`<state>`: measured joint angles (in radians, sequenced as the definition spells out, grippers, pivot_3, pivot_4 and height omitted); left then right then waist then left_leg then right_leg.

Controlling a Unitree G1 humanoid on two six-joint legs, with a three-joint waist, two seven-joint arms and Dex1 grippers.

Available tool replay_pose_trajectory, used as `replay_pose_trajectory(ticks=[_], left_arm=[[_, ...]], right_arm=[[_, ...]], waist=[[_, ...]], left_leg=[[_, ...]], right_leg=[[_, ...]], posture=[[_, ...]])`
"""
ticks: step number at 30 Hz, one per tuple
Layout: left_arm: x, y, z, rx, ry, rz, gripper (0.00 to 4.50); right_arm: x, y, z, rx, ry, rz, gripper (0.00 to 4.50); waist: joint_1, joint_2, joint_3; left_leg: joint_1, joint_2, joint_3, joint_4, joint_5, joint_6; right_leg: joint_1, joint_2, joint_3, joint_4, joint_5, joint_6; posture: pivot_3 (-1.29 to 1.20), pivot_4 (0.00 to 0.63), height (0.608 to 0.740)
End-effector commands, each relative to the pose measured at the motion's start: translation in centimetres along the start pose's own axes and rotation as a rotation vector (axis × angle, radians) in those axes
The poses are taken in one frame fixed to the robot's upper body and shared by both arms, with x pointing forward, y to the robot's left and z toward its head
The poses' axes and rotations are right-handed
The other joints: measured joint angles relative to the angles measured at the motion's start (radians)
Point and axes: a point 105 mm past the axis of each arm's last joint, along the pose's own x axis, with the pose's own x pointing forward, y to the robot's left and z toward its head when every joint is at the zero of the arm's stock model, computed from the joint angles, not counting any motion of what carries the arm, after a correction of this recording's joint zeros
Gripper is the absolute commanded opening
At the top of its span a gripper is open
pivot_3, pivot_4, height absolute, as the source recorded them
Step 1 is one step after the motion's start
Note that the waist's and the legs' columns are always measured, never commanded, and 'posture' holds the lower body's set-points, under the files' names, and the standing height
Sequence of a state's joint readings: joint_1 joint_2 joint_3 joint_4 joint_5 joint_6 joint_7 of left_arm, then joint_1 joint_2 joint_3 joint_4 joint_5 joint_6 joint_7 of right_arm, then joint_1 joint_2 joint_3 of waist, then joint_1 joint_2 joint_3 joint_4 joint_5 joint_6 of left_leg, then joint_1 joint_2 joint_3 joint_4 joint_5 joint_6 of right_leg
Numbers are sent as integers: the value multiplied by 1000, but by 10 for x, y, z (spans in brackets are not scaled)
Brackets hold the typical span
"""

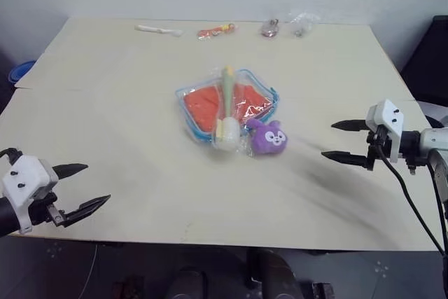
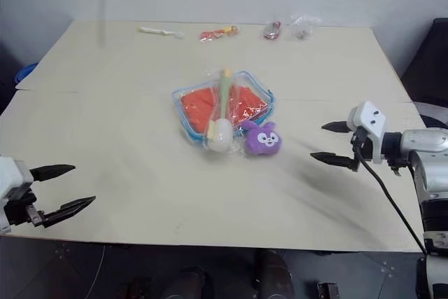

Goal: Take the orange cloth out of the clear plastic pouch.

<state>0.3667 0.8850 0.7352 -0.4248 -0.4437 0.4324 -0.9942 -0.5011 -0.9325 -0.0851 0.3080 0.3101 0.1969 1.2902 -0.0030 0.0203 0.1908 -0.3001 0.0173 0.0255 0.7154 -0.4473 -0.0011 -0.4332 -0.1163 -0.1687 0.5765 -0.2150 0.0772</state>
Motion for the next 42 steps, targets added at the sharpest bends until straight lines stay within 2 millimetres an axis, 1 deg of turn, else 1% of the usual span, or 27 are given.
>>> replay_pose_trajectory(ticks=[1,7,17,26,29,31,33,34,36,39,42], left_arm=[[0,-3,4,57,8,-10,4466],[2,1,4,26,5,13,4466],[3,0,5,-15,7,-12,4466],[5,1,10,-25,-20,-10,4466],[8,3,11,-21,-23,-5,4466],[12,6,15,-37,-44,9,4466],[20,6,23,-59,-71,25,4466],[27,5,32,-106,-112,23,4466],[44,2,56,-182,-190,-1,4466],[76,6,95,-295,-260,-1,4466],[104,12,129,-401,-270,-26,4466]], right_arm=[[-9,-6,11,-36,-23,-29,4500],[-8,-7,10,-39,-22,-33,4500],[-6,-6,9,9,-43,-34,4500],[-5,-4,9,18,-54,-34,4500],[-3,-5,10,11,-65,-48,4500],[-2,-4,12,6,-74,-53,4500],[0,1,16,-4,-90,-47,4500],[2,7,22,-4,-113,-30,4500],[7,22,35,-8,-160,8,4500],[16,49,59,-9,-240,77,4500],[20,67,71,-24,-275,111,4500]], waist=[[-1,0,0],[0,0,0],[0,0,0],[-1,0,0],[0,0,0],[1,0,0],[2,0,0],[5,0,0],[10,0,0],[23,-1,0],[30,-3,-1]], left_leg=[[0,0,1,0,0,0],[0,1,9,0,0,0],[0,1,11,0,-1,0],[0,1,11,0,-1,0],[0,1,11,0,-1,0],[0,1,11,0,-1,0],[0,1,11,1,-1,0],[0,1,11,1,-1,0],[1,0,10,1,-1,0],[1,-1,9,3,-1,0],[1,-2,9,4,-1,0]], right_leg=[[0,1,1,0,0,0],[-10,1,9,6,0,0],[-11,1,10,7,0,0],[-12,1,10,7,0,0],[-12,1,10,7,0,0],[-12,1,10,7,0,0],[-12,1,10,8,0,0],[-12,1,10,8,0,0],[-12,1,11,8,0,0],[-12,0,12,9,1,1],[-11,1,13,11,1,1]], posture=[[0,150,740],[0,150,740],[0,150,740],[0,150,740],[0,150,740],[0,150,740],[0,150,740],[0,150,740],[0,150,740],[0,150,740],[0,150,740]])
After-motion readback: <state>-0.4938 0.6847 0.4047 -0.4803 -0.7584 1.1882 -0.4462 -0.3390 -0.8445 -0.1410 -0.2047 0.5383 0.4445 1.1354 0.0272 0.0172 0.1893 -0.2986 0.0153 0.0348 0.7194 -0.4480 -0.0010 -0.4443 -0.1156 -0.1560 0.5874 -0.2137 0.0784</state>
